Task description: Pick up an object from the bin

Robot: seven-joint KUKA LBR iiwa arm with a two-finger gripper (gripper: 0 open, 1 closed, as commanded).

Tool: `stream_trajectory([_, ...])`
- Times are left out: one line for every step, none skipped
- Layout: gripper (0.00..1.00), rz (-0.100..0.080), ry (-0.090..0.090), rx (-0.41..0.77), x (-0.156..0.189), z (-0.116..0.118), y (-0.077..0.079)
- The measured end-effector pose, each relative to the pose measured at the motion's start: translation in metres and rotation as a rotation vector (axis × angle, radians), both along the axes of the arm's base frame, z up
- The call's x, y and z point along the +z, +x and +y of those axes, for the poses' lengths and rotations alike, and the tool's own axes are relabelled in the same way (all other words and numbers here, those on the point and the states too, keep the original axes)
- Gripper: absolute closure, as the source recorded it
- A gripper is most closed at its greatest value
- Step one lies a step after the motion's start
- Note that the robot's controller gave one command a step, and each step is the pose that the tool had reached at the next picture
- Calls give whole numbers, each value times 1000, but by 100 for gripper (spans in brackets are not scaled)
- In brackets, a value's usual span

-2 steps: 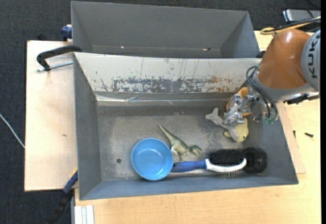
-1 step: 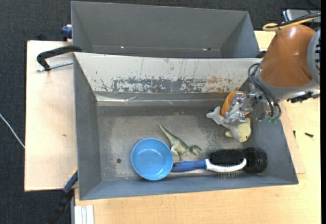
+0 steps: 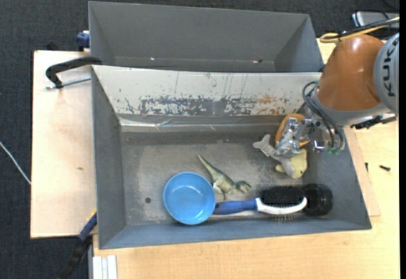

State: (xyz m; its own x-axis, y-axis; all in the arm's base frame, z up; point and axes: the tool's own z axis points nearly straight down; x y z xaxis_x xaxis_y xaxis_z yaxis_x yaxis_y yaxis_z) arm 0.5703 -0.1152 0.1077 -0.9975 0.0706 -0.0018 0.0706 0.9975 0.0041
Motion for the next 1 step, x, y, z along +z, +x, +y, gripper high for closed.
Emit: stream_trajectory([100, -14, -8, 3, 86, -26, 16])
